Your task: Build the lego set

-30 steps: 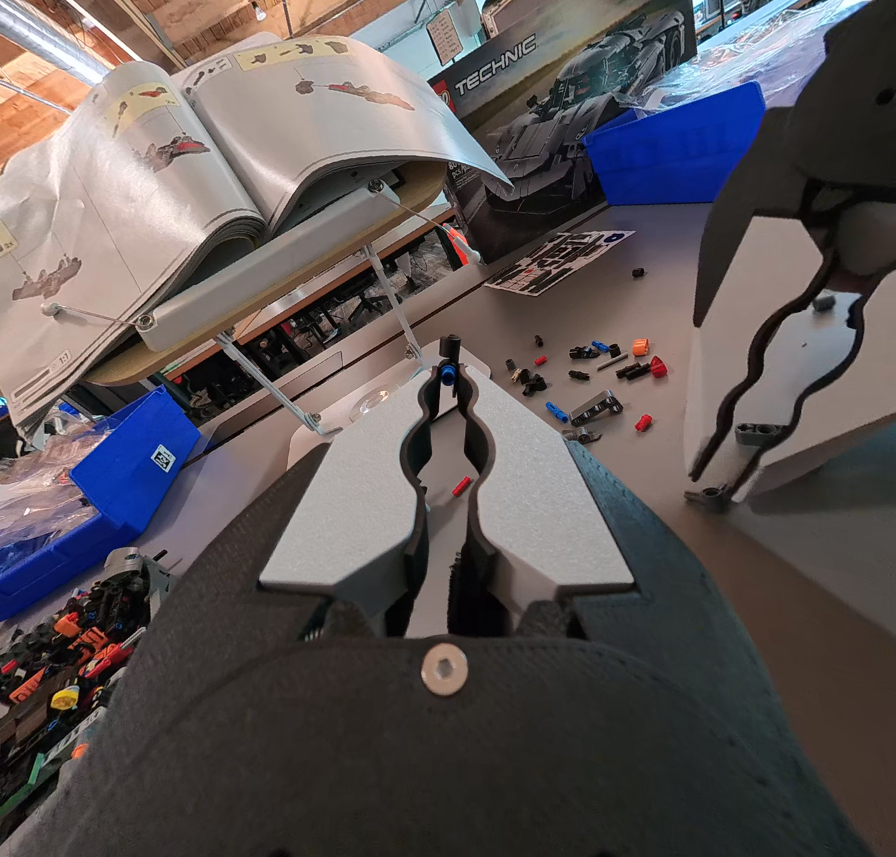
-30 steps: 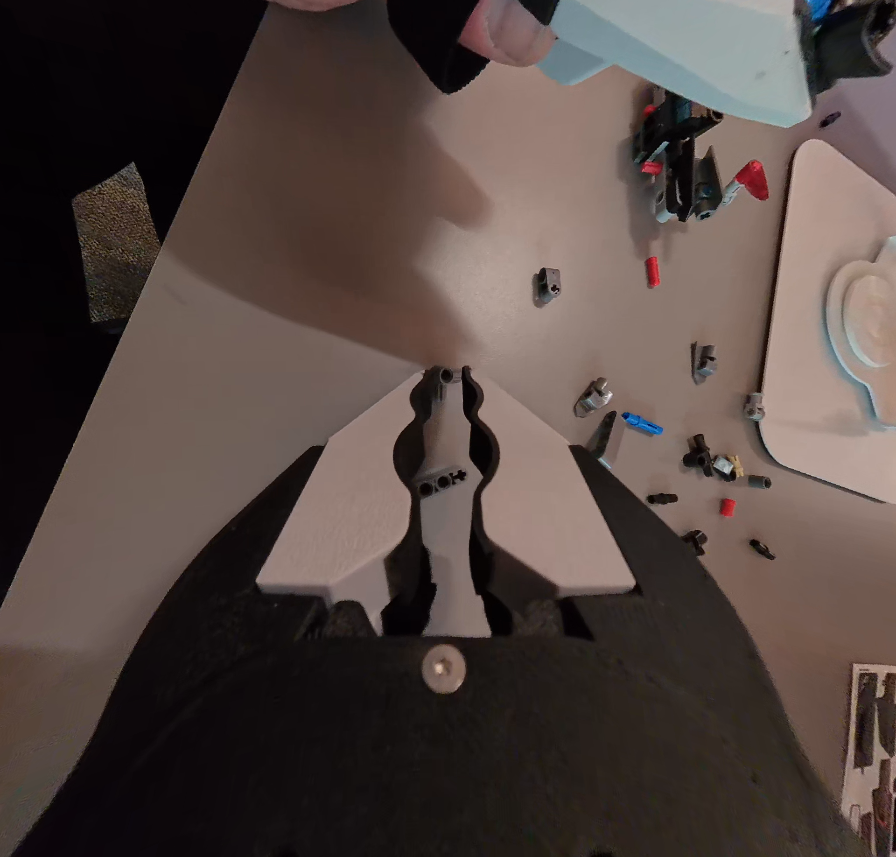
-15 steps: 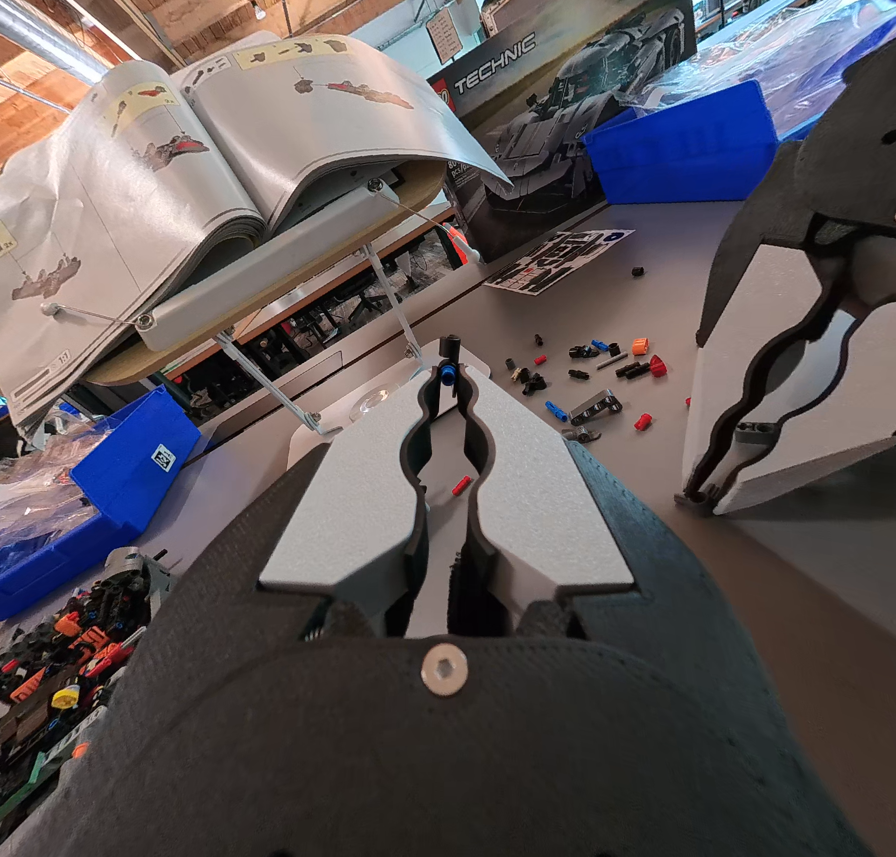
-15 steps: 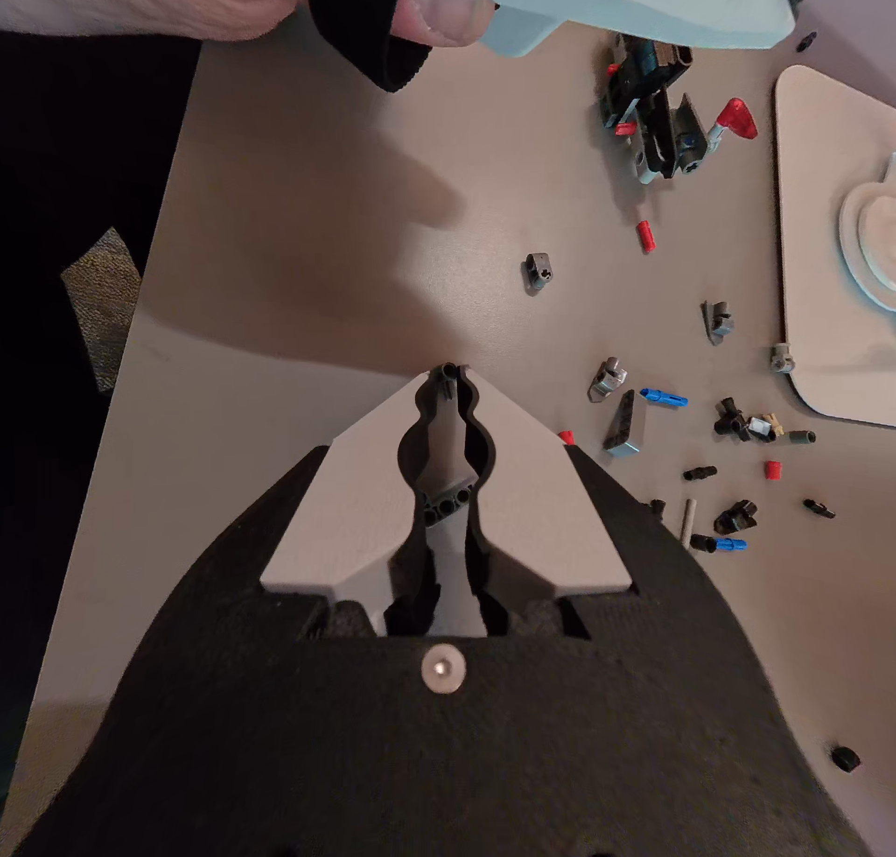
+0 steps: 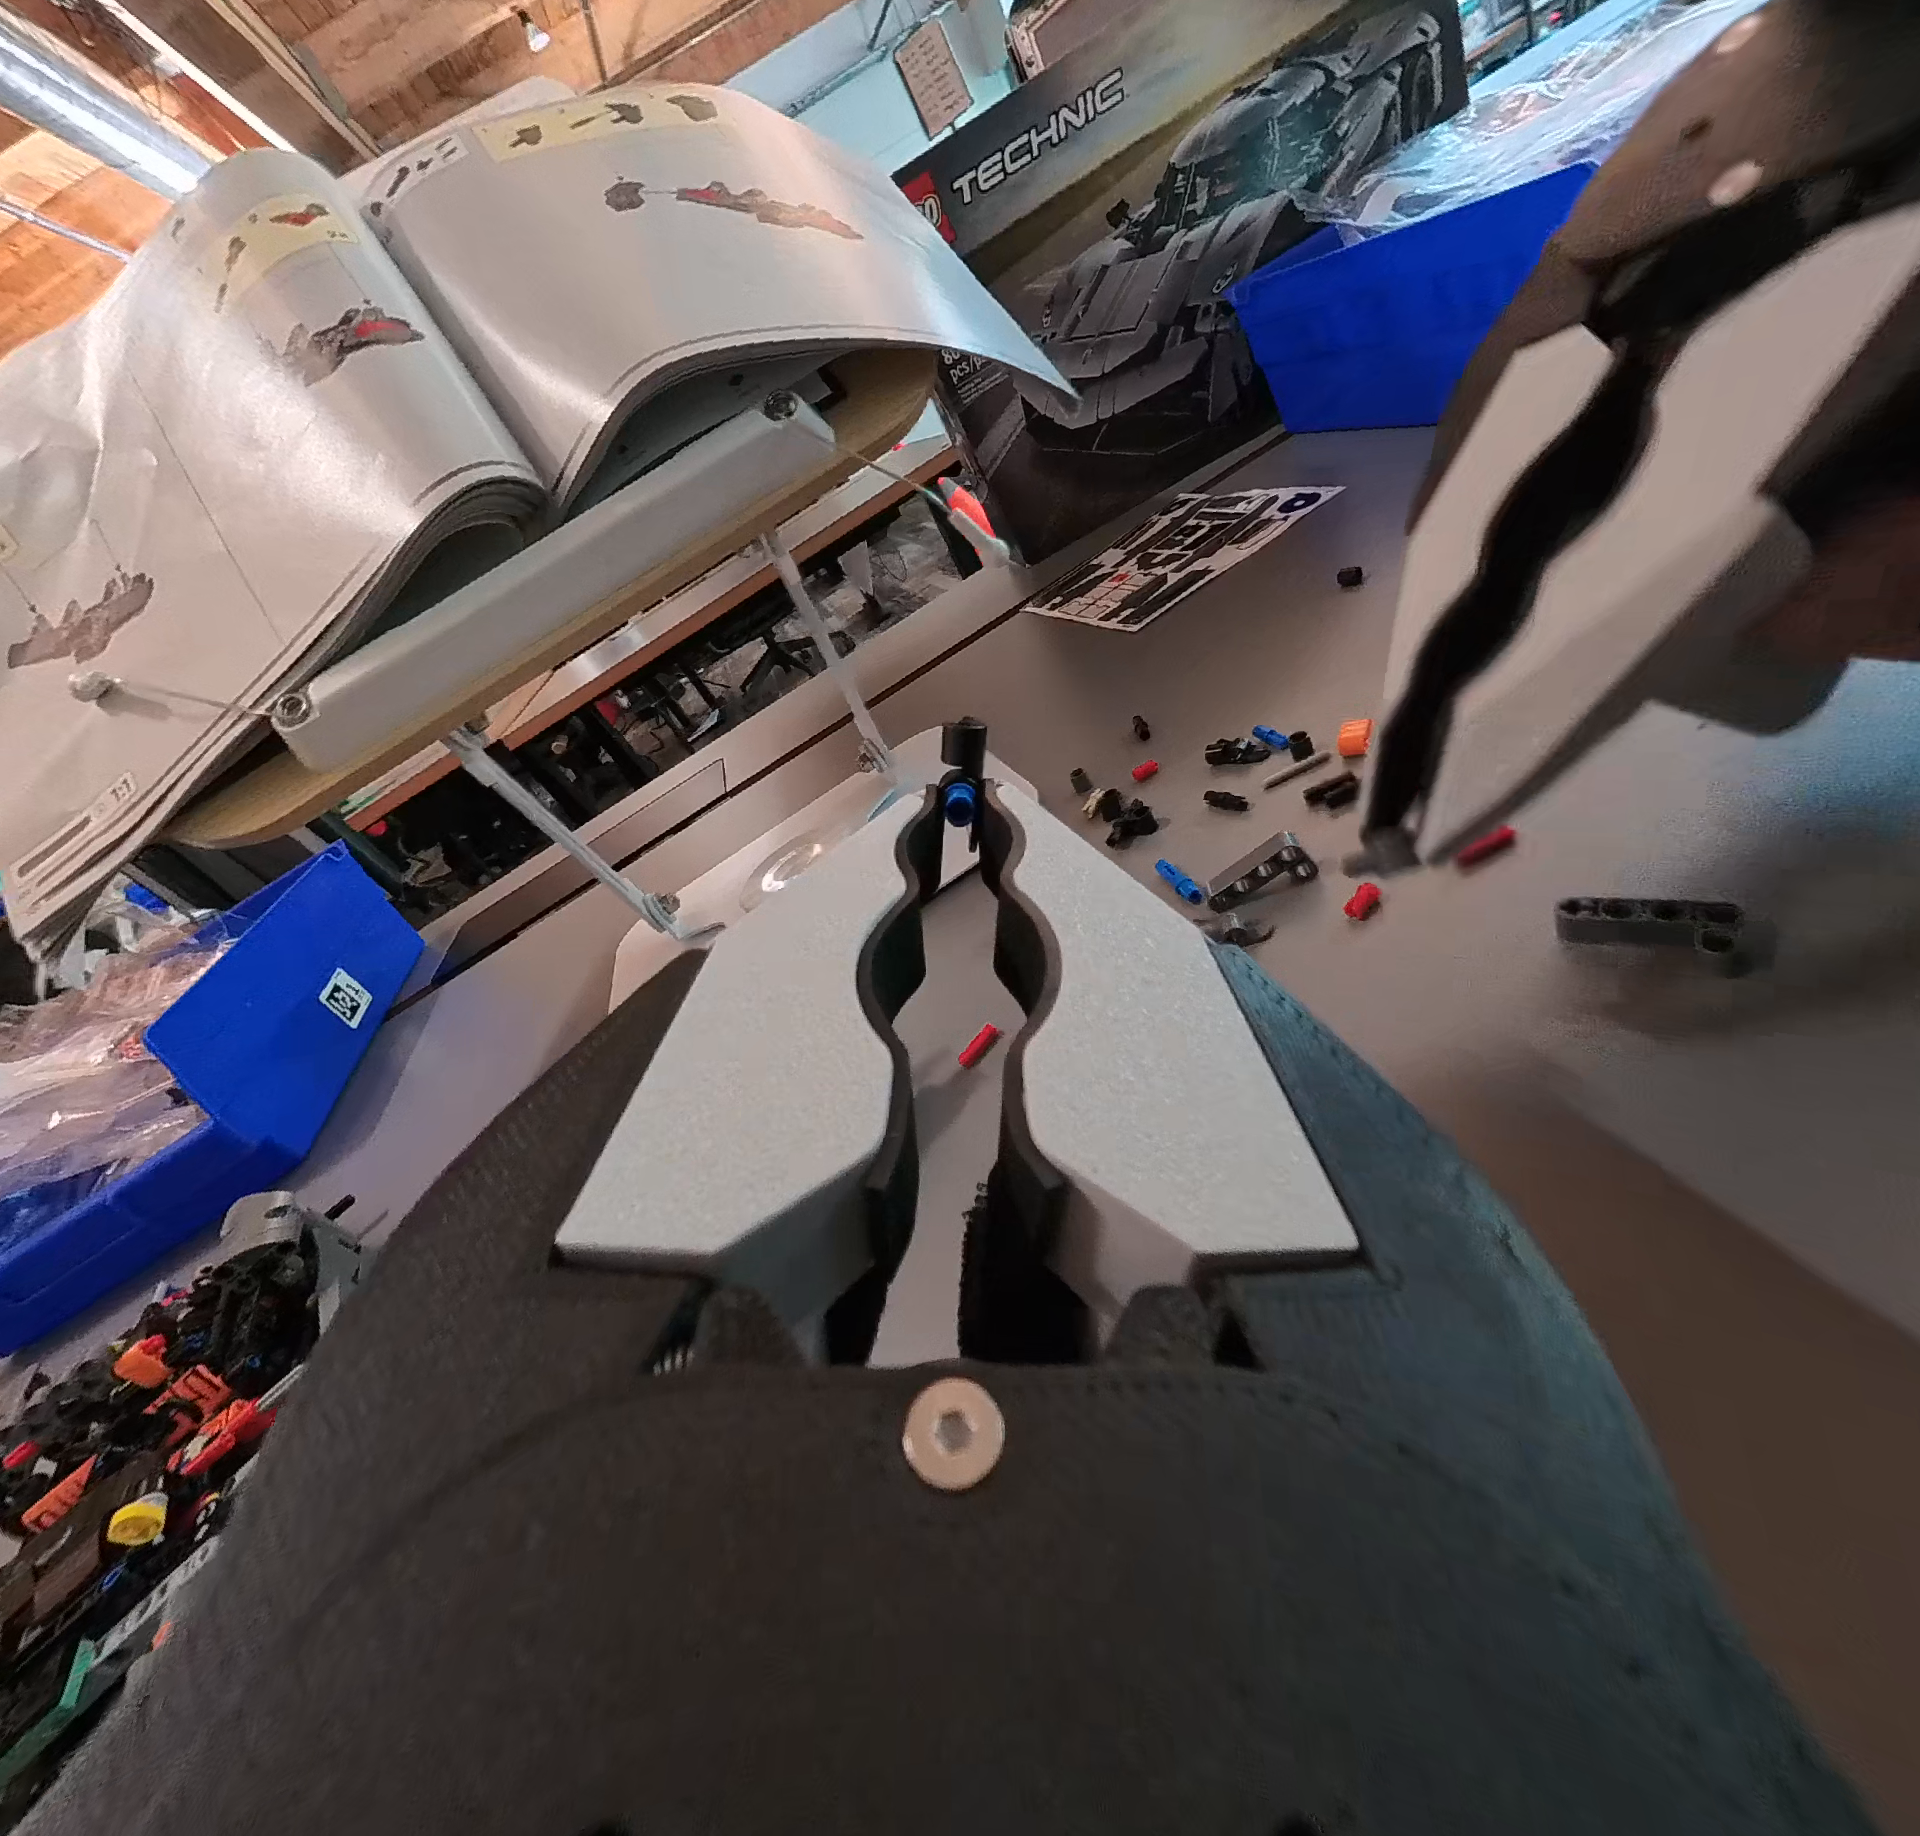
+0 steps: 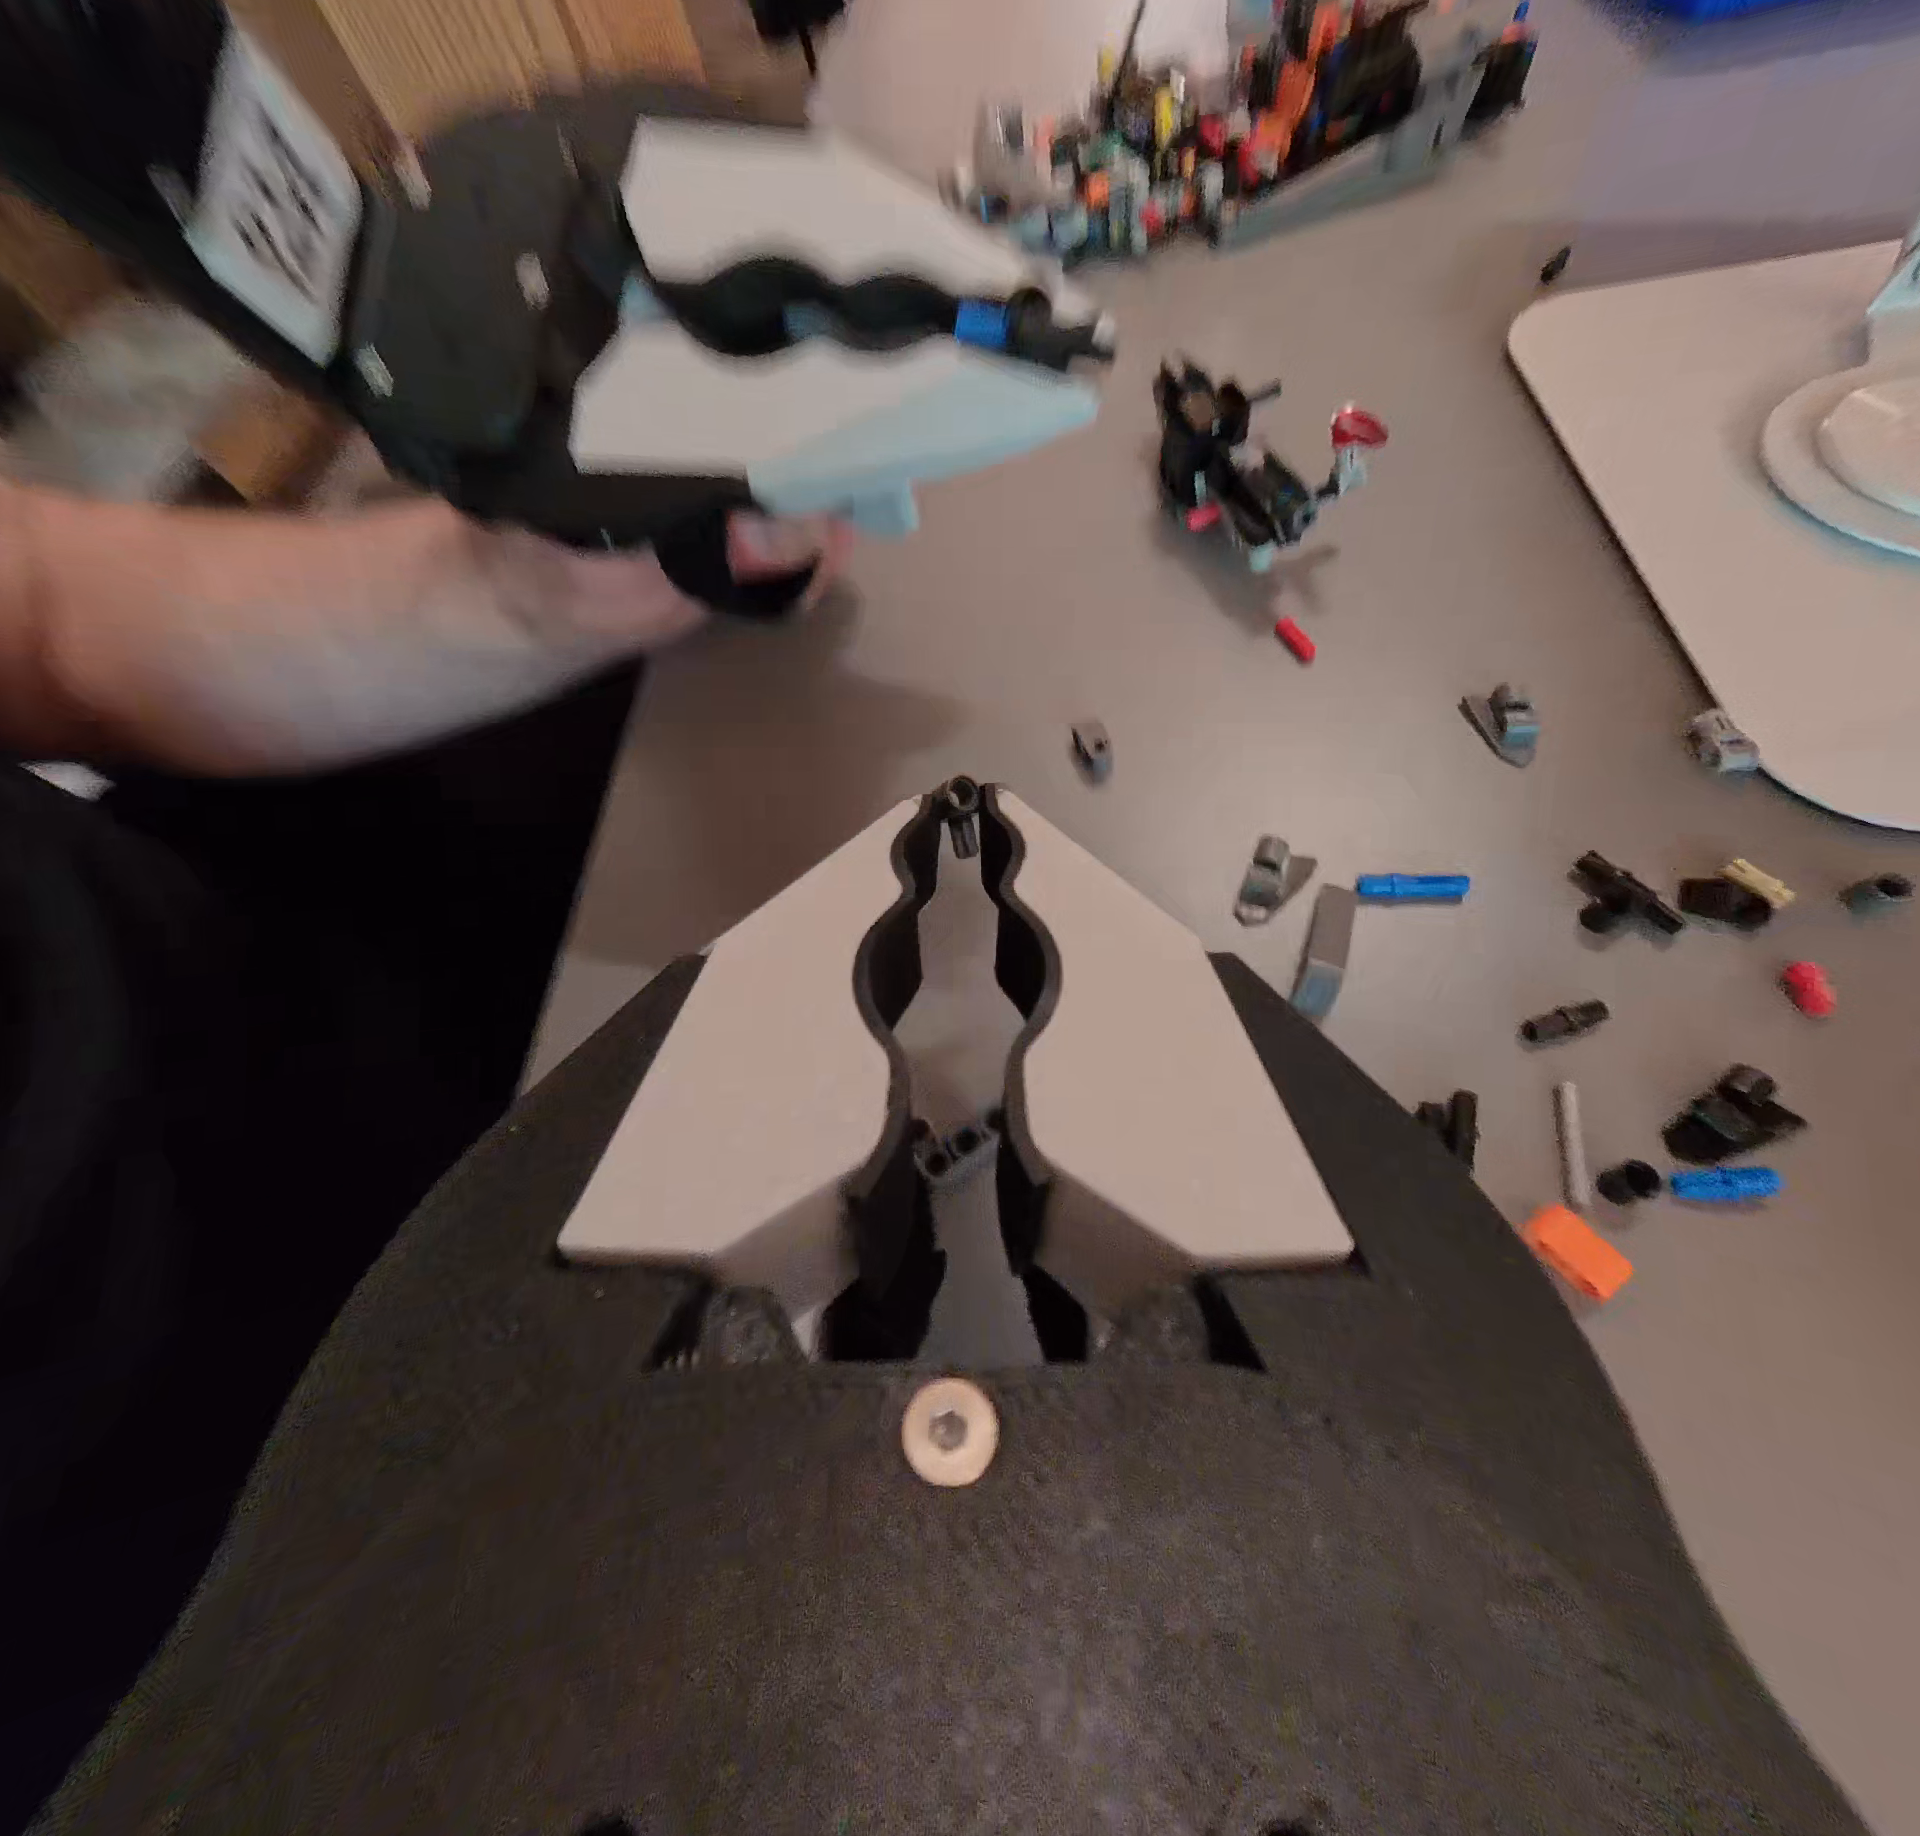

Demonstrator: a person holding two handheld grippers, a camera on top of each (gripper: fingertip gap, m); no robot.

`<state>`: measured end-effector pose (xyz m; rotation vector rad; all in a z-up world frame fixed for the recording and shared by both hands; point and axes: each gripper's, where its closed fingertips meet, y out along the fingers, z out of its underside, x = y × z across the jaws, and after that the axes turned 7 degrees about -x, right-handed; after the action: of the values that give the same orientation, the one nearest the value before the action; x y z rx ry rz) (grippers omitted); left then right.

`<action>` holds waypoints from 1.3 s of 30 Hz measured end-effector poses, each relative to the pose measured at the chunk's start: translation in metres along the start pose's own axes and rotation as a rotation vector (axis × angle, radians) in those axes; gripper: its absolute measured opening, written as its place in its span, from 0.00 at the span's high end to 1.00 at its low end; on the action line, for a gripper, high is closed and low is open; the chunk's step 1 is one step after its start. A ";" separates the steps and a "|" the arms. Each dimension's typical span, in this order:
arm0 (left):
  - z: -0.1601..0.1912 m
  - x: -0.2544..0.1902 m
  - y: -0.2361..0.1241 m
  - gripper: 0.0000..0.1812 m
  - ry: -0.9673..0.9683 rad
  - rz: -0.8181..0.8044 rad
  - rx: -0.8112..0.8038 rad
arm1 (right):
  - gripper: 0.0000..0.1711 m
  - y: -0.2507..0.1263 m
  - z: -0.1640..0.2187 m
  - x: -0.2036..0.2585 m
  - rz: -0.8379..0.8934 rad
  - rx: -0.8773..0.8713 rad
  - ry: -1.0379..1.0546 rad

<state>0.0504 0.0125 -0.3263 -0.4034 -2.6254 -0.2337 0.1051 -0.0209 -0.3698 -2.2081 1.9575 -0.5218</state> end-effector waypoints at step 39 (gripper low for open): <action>-0.058 -0.056 0.022 0.98 -0.791 0.391 -0.155 | 0.98 -0.041 -0.091 -0.006 -0.360 -0.723 0.491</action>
<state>0.1299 0.0063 -0.2998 -1.2648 -3.1952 -0.1666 0.1105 0.0021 -0.2726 -3.1717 2.2386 -0.4823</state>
